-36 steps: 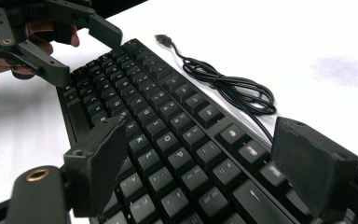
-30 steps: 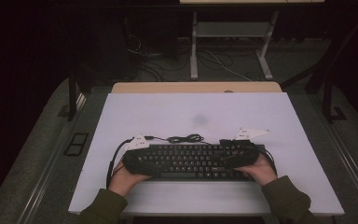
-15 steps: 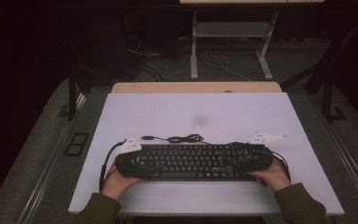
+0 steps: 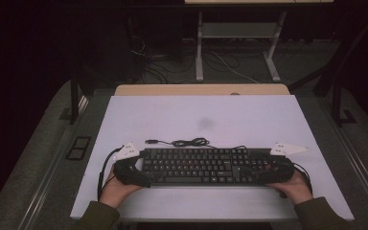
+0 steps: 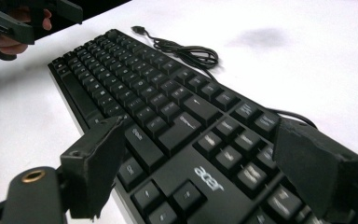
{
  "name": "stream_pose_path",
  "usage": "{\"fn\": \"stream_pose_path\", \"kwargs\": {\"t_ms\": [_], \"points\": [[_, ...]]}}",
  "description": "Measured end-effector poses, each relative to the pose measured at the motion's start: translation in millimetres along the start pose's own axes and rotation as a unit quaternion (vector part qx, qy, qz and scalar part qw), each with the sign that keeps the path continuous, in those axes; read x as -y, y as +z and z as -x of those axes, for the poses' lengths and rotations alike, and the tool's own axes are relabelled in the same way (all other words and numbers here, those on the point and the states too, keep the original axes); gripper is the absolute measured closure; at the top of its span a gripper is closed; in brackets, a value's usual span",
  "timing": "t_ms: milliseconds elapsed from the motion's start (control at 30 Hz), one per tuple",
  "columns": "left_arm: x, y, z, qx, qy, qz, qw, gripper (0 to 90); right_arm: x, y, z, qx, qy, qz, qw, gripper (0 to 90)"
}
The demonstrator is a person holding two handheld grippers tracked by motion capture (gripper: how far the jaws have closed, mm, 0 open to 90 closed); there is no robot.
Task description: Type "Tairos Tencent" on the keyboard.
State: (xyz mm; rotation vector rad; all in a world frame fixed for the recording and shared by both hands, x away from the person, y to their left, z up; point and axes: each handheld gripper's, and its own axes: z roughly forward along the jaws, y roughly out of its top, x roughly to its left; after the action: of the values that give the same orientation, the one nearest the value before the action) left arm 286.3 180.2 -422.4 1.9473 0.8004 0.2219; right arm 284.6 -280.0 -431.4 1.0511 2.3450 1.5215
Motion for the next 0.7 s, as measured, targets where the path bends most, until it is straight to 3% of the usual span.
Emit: {"fn": "stream_pose_path", "kwargs": {"t_ms": [700], "points": [[1.5, 1.0, 1.6, 0.004, 0.009, -0.004, 0.9999, 0.0, 21.0, -27.1, 7.5, 0.024, 0.009, 0.006, 0.9997, 16.6]]}}
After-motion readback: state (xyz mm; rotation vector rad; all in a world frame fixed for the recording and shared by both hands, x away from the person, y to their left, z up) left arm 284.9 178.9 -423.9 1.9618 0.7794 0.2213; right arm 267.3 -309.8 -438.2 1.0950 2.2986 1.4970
